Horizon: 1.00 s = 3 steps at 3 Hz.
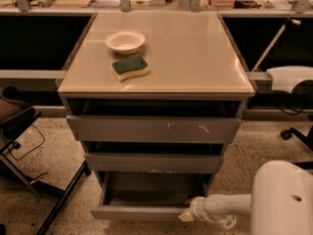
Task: Open bottom drawer
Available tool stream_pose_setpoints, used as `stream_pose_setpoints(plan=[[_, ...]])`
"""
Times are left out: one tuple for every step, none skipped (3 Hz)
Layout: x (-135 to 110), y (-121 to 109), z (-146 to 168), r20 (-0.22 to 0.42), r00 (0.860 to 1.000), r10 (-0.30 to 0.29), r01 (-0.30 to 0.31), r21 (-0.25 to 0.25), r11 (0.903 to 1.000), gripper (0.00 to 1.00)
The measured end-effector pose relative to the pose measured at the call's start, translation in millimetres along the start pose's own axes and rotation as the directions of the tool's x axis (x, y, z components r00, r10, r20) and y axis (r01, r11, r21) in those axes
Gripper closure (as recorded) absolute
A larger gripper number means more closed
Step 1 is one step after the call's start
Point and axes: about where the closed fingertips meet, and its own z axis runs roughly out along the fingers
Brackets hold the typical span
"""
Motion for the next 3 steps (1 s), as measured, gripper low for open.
stream_pose_setpoints(plan=[[14, 13, -6, 0.008, 1.0, 0.008, -0.008, 0.019, 0.9998, 1.0], [11, 13, -7, 0.008, 1.0, 0.008, -0.008, 0.019, 0.9998, 1.0], [25, 27, -12, 0.009, 1.0, 0.018, -0.019, 0.034, 0.9992, 1.0]])
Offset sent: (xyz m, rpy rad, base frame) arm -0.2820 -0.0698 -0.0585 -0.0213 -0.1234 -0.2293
